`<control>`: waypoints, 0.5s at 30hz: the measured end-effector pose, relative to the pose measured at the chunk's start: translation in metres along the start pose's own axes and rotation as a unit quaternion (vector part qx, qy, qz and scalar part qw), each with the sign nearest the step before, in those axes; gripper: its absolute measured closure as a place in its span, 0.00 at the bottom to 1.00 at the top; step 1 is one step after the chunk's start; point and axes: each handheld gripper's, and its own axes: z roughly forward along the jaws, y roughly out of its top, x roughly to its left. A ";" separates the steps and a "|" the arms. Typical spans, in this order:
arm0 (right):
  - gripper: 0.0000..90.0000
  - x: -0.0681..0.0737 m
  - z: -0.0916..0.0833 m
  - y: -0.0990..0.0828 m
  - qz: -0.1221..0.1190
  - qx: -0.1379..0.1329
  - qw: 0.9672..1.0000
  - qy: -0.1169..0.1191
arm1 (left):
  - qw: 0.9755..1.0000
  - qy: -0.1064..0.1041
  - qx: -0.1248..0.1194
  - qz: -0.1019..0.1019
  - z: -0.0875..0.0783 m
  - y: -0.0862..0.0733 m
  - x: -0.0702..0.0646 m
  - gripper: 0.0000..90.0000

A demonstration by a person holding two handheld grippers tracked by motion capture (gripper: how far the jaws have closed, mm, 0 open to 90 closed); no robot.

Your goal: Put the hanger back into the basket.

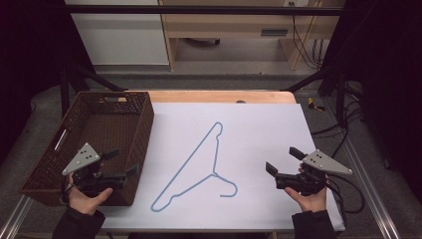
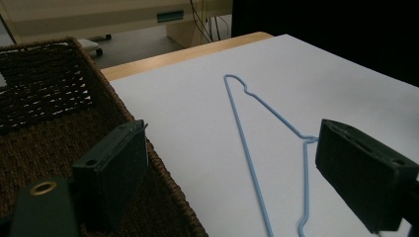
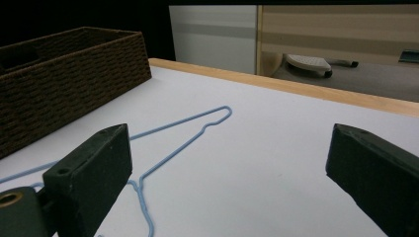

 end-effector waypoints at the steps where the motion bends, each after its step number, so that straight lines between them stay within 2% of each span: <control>1: 0.05 0.000 0.000 0.000 -0.002 0.003 1.000 0.000 | 1.000 0.000 0.000 0.000 0.000 0.000 0.000 0.14; 8: 0.05 0.000 -0.001 0.000 -0.003 0.007 1.000 0.002 | 1.000 -0.003 -0.002 -0.002 -0.001 0.002 -0.004 0.15; 15: 0.05 0.001 -0.001 0.001 -0.005 0.006 1.000 0.000 | 1.000 -0.013 0.004 0.006 0.007 0.005 -0.018 0.17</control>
